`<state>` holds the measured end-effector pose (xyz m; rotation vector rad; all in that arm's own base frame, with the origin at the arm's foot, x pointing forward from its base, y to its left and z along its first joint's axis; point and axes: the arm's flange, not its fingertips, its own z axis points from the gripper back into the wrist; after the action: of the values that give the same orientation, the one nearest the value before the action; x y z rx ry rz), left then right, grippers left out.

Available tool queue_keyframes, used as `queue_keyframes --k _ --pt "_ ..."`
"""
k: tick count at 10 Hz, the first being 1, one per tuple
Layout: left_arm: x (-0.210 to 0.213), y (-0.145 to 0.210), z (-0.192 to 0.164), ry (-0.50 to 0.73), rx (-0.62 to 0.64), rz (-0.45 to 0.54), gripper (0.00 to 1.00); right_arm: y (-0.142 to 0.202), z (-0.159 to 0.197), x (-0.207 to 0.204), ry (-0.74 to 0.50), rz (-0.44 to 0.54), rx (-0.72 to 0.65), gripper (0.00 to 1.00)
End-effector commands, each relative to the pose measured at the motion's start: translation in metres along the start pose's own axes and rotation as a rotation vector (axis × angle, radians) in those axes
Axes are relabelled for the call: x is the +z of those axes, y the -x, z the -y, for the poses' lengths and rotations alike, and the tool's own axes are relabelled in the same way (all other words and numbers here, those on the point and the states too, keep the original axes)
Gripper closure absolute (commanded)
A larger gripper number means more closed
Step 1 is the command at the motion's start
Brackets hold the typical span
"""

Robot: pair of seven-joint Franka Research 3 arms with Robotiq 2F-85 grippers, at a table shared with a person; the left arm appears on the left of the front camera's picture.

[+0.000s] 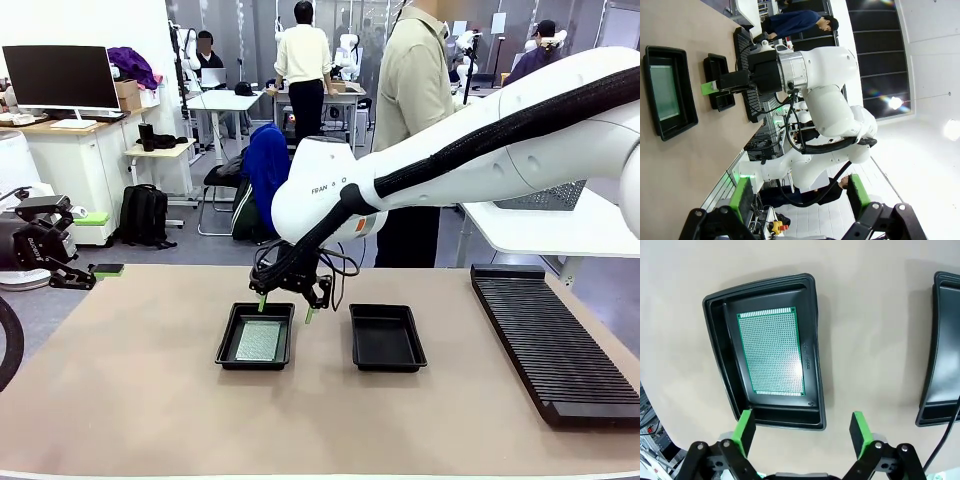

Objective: Inspect and transfer BCBs to ESD trays.
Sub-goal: Pick up the Blank PCB from the PCB Rack and place it in the left ESD tray, then pick up the ESD tray and place it on the left side of the table.

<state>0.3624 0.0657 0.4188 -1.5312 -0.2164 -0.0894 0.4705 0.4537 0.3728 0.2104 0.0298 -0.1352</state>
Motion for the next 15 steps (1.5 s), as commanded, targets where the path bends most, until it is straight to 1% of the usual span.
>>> queue_keyframes --k 1,14,15 --pt "0.0009 0.0009 0.0007 -0.006 -0.003 0.005 0.0 0.0011 0.0011 -0.0004 -0.016 -0.003 -0.004 0.0" --pt "0.0009 0.0009 0.0007 -0.006 -0.003 0.005 0.0 0.0011 0.0011 -0.0004 -0.016 -0.003 -0.004 0.0" --pt "0.0 0.0 0.0 0.0 0.0 0.0 0.0 0.0 0.0 0.0 0.0 0.0 0.0 0.0"
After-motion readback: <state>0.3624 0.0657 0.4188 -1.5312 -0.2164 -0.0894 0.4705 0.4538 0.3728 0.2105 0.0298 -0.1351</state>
